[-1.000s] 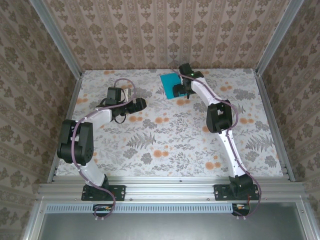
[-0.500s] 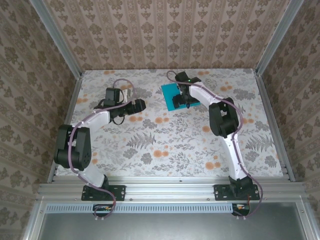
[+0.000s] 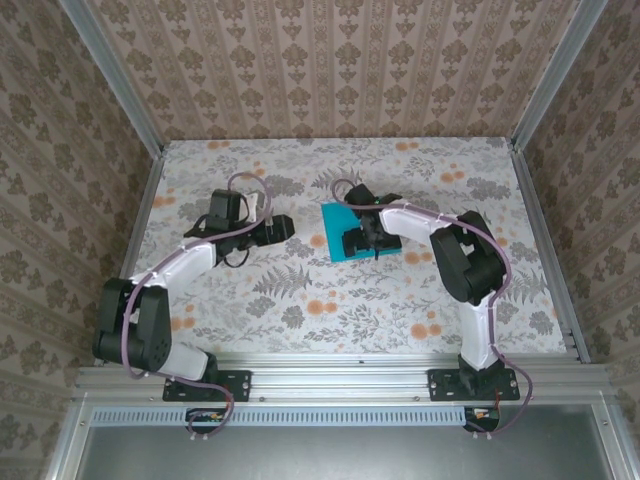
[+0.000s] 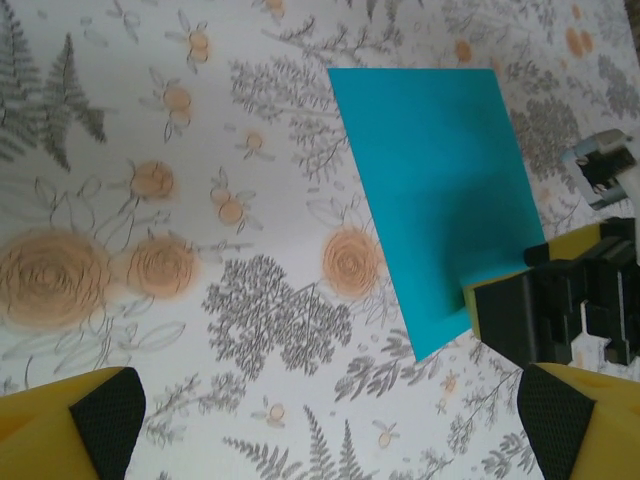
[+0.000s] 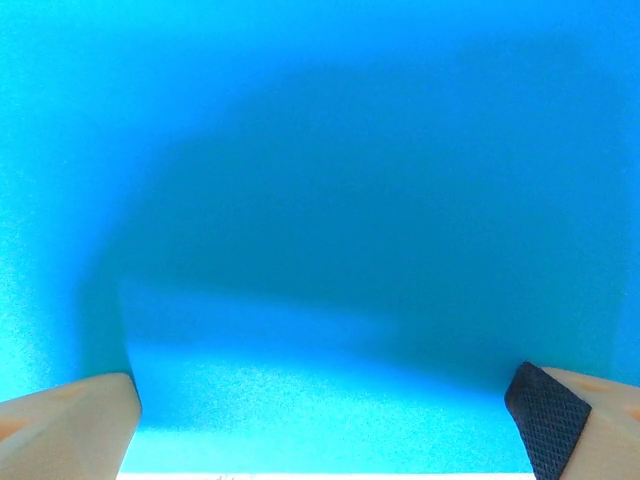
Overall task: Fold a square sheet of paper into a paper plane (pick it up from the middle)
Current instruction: Move the square sheet of paper to the center of the table.
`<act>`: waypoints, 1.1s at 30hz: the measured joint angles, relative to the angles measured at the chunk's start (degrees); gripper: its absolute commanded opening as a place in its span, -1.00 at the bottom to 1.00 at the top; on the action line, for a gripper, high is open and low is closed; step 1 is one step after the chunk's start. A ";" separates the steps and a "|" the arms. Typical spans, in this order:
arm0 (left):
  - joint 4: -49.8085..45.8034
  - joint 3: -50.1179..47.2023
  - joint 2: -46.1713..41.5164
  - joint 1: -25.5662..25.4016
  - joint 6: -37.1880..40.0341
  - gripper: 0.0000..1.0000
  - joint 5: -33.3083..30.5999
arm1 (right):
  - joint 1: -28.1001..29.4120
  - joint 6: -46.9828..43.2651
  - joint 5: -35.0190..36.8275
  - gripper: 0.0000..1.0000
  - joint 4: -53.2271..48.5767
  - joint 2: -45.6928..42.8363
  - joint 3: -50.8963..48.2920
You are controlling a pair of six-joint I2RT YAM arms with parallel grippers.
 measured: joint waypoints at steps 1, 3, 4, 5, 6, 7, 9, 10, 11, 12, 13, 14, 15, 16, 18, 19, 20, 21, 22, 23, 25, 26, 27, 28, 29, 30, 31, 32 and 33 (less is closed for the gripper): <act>-0.24 -0.76 -0.72 0.00 0.00 1.00 0.00 | 0.90 1.36 0.11 1.00 0.20 -1.09 -1.60; -0.76 -2.29 -2.45 0.00 0.00 1.00 0.02 | 2.78 4.28 0.55 0.99 0.37 -3.21 -4.63; -1.01 -2.99 -3.30 0.00 0.02 1.00 0.04 | 3.85 5.84 0.83 0.99 0.31 -4.20 -5.97; -1.22 -3.61 -4.09 0.00 0.02 1.00 0.07 | 4.96 7.43 1.16 0.99 0.11 -4.96 -7.04; -1.33 -4.13 -4.70 0.00 0.02 1.00 0.20 | 6.08 8.87 1.49 0.99 0.09 -5.53 -7.87; -1.57 -4.59 -5.33 0.00 0.04 1.00 0.26 | 7.28 10.49 1.90 0.99 0.04 -6.05 -8.61; -1.66 -5.42 -6.23 0.00 0.07 1.00 0.46 | 9.51 13.38 2.45 1.00 -0.04 -6.88 -9.73; -1.70 -5.84 -6.60 0.00 0.11 1.00 0.50 | 10.58 14.82 2.64 1.00 -0.22 -7.32 -10.25; -1.84 -6.23 -6.91 0.00 0.22 1.00 0.63 | 11.34 15.93 2.71 1.00 -0.35 -7.69 -10.62; -1.88 -6.54 -7.06 0.00 0.24 1.00 0.66 | 11.91 16.83 2.82 0.99 -0.57 -8.02 -10.97; -1.88 -6.84 -7.19 0.00 0.24 1.00 0.70 | 12.37 17.62 2.86 0.99 -0.90 -8.44 -11.30; -1.88 -7.15 -7.30 0.00 0.24 1.00 0.74 | 12.76 18.40 2.89 1.00 -1.31 -8.87 -11.65; -1.88 -7.37 -7.39 0.00 0.24 1.00 0.83 | 13.00 18.88 2.95 1.00 -1.97 -9.27 -11.93; -1.84 -7.63 -7.54 0.00 0.22 1.00 0.87 | 13.11 19.32 3.17 0.99 -2.80 -9.79 -12.13; -1.81 -8.26 -8.09 0.00 0.22 1.00 0.87 | 13.11 20.15 3.72 1.00 -4.37 -11.21 -12.26; -1.84 -8.57 -8.46 0.00 0.20 1.00 0.87 | 13.11 20.35 3.98 0.99 -4.96 -12.22 -12.26; -1.86 -8.81 -8.90 0.00 0.20 1.00 0.87 | 13.11 20.48 4.33 1.00 -5.62 -13.20 -11.98; -1.81 -9.03 -9.33 0.00 0.20 1.00 0.87 | 13.11 20.50 4.66 1.00 -6.16 -13.75 -11.54; -1.86 -9.18 -9.84 0.00 0.20 1.00 0.90 | 13.11 20.46 5.16 0.99 -6.73 -14.05 -10.60; -1.84 -9.31 -10.34 0.00 0.20 1.00 0.90 | 13.11 20.41 5.46 1.00 -7.04 -14.03 -9.49; -1.90 -9.46 -11.21 0.00 0.20 1.00 0.94 | 13.11 19.93 5.84 0.99 -7.04 -13.60 -7.69; -1.90 -9.49 -11.58 0.00 0.20 1.00 1.07 | 13.11 19.41 5.92 0.99 -6.93 -13.20 -6.84; -1.90 -9.53 -11.87 0.00 0.20 1.00 1.09 | 13.05 18.84 6.03 1.00 -6.80 -12.83 -6.36; -1.90 -9.68 -12.24 0.00 0.20 1.00 1.14 | 12.87 18.25 6.01 1.00 -6.71 -12.26 -5.84; -1.92 -9.86 -12.55 0.00 0.20 1.00 1.16 | 12.70 17.62 5.97 1.00 -6.51 -11.56 -5.51; -1.92 -10.03 -12.74 0.00 0.17 1.00 1.27 | 12.46 17.25 5.81 1.00 -6.32 -11.04 -5.40; -1.92 -10.21 -13.00 0.00 0.15 1.00 1.31 | 12.07 16.94 5.60 1.00 -5.92 -10.38 -5.35; -1.92 -10.43 -13.22 0.00 0.00 1.00 1.36 | 11.67 16.70 5.42 0.99 -5.55 -9.68 -5.35; -1.92 -10.60 -13.33 0.00 -0.04 1.00 1.42 | 11.43 16.35 5.31 0.99 -5.29 -9.07 -5.29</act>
